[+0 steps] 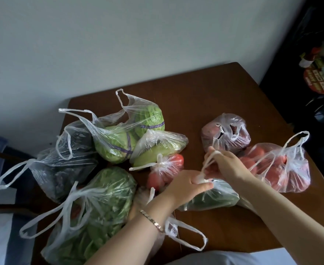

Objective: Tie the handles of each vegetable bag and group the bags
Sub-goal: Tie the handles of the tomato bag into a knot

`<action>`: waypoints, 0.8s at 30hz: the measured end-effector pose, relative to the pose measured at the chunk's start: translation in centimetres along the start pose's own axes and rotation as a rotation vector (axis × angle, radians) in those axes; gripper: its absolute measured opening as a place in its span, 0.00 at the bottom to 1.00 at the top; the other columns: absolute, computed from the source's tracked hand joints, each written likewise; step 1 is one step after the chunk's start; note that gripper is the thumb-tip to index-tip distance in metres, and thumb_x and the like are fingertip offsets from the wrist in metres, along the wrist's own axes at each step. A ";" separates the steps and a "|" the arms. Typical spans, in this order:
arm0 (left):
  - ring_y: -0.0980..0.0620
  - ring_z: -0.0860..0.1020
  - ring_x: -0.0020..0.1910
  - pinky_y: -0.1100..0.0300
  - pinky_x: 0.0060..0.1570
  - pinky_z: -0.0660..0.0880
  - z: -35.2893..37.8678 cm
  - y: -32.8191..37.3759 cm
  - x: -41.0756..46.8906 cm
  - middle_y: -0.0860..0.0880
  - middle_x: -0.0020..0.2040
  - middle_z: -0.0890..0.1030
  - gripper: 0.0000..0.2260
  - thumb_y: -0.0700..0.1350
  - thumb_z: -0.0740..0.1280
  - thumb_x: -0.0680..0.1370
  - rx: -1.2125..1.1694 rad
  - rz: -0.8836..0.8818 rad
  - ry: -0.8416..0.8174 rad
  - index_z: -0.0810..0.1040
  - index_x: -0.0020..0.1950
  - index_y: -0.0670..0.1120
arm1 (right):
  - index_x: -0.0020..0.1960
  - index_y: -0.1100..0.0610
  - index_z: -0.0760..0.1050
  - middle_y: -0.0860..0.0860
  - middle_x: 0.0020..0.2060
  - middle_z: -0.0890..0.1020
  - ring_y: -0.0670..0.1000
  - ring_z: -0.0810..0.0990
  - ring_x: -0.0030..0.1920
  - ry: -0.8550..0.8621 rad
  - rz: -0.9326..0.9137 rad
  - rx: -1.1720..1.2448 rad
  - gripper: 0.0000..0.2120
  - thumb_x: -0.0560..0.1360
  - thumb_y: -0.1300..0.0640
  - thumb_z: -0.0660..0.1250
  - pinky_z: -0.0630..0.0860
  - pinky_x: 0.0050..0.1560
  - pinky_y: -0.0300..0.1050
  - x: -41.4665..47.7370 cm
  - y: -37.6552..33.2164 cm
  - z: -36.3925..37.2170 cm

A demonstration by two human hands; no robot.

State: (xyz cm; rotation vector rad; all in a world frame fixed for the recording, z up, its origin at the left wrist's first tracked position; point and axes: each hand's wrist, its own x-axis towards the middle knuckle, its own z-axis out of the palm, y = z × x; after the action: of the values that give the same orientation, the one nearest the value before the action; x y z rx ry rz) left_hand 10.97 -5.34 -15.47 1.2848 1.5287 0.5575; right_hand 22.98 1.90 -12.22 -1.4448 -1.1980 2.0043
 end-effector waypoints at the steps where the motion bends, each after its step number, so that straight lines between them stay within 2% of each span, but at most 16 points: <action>1: 0.56 0.68 0.28 0.61 0.37 0.66 0.2 0.1 0.0 0.47 0.28 0.71 0.11 0.50 0.66 0.74 -0.066 -0.025 0.011 0.75 0.37 0.43 | 0.32 0.63 0.72 0.58 0.26 0.76 0.51 0.77 0.25 -0.045 -0.018 0.039 0.18 0.78 0.64 0.55 0.78 0.29 0.41 0.0 0.0 0.2; 2: 0.56 0.68 0.28 0.61 0.36 0.66 0.3 -0.1 0.3 0.50 0.29 0.72 0.11 0.49 0.65 0.75 -0.119 -0.056 0.038 0.76 0.38 0.43 | 0.34 0.65 0.74 0.59 0.29 0.78 0.51 0.80 0.28 -0.089 -0.031 0.099 0.15 0.78 0.66 0.56 0.81 0.32 0.41 -0.2 -0.2 0.3; 4: 0.58 0.70 0.30 0.65 0.35 0.67 0.3 -0.2 0.6 0.53 0.31 0.74 0.10 0.49 0.64 0.77 -0.201 -0.128 0.108 0.78 0.38 0.47 | 0.46 0.66 0.77 0.58 0.38 0.82 0.50 0.83 0.37 -0.129 -0.084 0.100 0.07 0.75 0.68 0.61 0.81 0.39 0.36 -0.1 0.4 -0.4; 5: 0.59 0.70 0.29 0.66 0.34 0.66 0.4 -0.5 0.8 0.54 0.30 0.73 0.11 0.49 0.63 0.78 -0.266 -0.153 0.148 0.77 0.37 0.49 | 0.52 0.64 0.77 0.56 0.43 0.83 0.48 0.82 0.41 -0.106 -0.105 -0.017 0.08 0.74 0.68 0.63 0.79 0.41 0.31 0.0 1.2 -0.9; 7: 0.61 0.68 0.24 0.67 0.30 0.65 0.5 -1.0 1.0 0.52 0.29 0.71 0.12 0.47 0.61 0.79 -0.414 -0.164 0.211 0.76 0.36 0.49 | 0.56 0.59 0.78 0.52 0.48 0.83 0.44 0.80 0.44 -0.077 -0.141 -0.387 0.12 0.72 0.65 0.67 0.75 0.43 0.25 0.2 2.9 -1.5; 8: 0.61 0.67 0.22 0.67 0.28 0.64 0.5 -1.2 1.1 0.52 0.28 0.70 0.13 0.46 0.60 0.80 -0.473 -0.172 0.230 0.75 0.36 0.48 | 0.55 0.58 0.79 0.51 0.50 0.82 0.43 0.79 0.46 -0.101 -0.165 -0.523 0.12 0.72 0.65 0.67 0.73 0.45 0.25 0.3 3.7 -1.5; 10: 0.61 0.65 0.21 0.69 0.24 0.62 0.7 -1.4 1.1 0.52 0.27 0.68 0.13 0.44 0.59 0.80 -0.543 -0.195 0.236 0.76 0.37 0.46 | 0.51 0.60 0.81 0.47 0.48 0.81 0.41 0.78 0.47 -0.149 -0.259 -0.642 0.09 0.73 0.64 0.67 0.71 0.47 0.24 0.4 5.1 -1.2; 13: 0.60 0.65 0.22 0.67 0.26 0.62 1.0 -1.0 1.3 0.54 0.25 0.68 0.14 0.45 0.58 0.80 -0.652 -0.249 0.256 0.77 0.38 0.46 | 0.46 0.60 0.82 0.42 0.40 0.78 0.34 0.76 0.41 -0.076 -0.421 -0.646 0.06 0.73 0.62 0.67 0.68 0.43 0.21 0.5 6.3 -0.7; 14: 0.60 0.64 0.21 0.66 0.27 0.61 1.1 -1.0 1.4 0.54 0.24 0.68 0.13 0.45 0.58 0.80 -0.729 -0.268 0.281 0.78 0.39 0.46 | 0.45 0.61 0.82 0.42 0.38 0.78 0.35 0.76 0.40 -0.035 -0.440 -0.632 0.05 0.73 0.62 0.67 0.68 0.42 0.22 0.7 6.8 -0.7; 15: 0.60 0.63 0.20 0.67 0.26 0.60 0.9 -1.0 1.5 0.55 0.22 0.68 0.12 0.45 0.58 0.80 -0.833 -0.289 0.312 0.77 0.41 0.45 | 0.43 0.60 0.81 0.42 0.36 0.77 0.38 0.76 0.38 0.020 -0.409 -0.625 0.05 0.74 0.62 0.67 0.68 0.39 0.24 0.9 7.6 -0.8; 18: 0.60 0.59 0.18 0.68 0.21 0.56 -0.4 -1.6 2.0 0.55 0.20 0.66 0.12 0.45 0.57 0.81 -1.193 -0.385 0.419 0.74 0.40 0.45 | 0.35 0.53 0.76 0.45 0.31 0.76 0.43 0.73 0.34 0.201 -0.110 -0.609 0.11 0.76 0.59 0.64 0.67 0.33 0.32 1.1 9.8 -1.4; 20: 0.59 0.59 0.18 0.67 0.21 0.55 -0.9 -2.1 2.0 0.54 0.20 0.65 0.14 0.46 0.57 0.81 -1.253 -0.436 0.437 0.74 0.39 0.44 | 0.33 0.52 0.74 0.47 0.29 0.75 0.45 0.72 0.32 0.225 0.005 -0.666 0.15 0.77 0.56 0.60 0.65 0.30 0.37 1.1 10.1 -1.2; 21: 0.59 0.59 0.18 0.67 0.22 0.56 -0.9 -2.1 1.9 0.54 0.20 0.65 0.14 0.46 0.57 0.81 -1.223 -0.451 0.433 0.74 0.38 0.44 | 0.34 0.54 0.74 0.48 0.29 0.75 0.46 0.72 0.31 0.243 -0.005 -0.683 0.14 0.77 0.54 0.60 0.64 0.28 0.37 1.1 9.8 -0.8; 22: 0.59 0.59 0.18 0.66 0.23 0.56 -0.7 -2.0 1.8 0.54 0.20 0.65 0.15 0.45 0.56 0.81 -1.184 -0.458 0.427 0.73 0.36 0.44 | 0.37 0.55 0.76 0.48 0.30 0.76 0.46 0.73 0.32 0.263 -0.070 -0.682 0.12 0.77 0.54 0.60 0.63 0.28 0.35 1.1 9.3 -0.4; 24: 0.57 0.60 0.18 0.63 0.27 0.56 -0.3 -1.3 1.8 0.53 0.20 0.65 0.18 0.44 0.56 0.81 -1.153 -0.444 0.400 0.69 0.31 0.45 | 0.42 0.57 0.79 0.46 0.34 0.77 0.46 0.73 0.35 0.266 -0.324 -0.687 0.09 0.76 0.57 0.63 0.63 0.33 0.30 1.2 8.1 0.5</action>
State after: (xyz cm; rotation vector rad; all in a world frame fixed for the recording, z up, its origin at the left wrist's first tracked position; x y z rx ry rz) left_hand 10.28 -4.03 -17.22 -0.0520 1.3473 1.1928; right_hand 23.41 -1.98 -19.48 -1.6016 -1.9493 1.1831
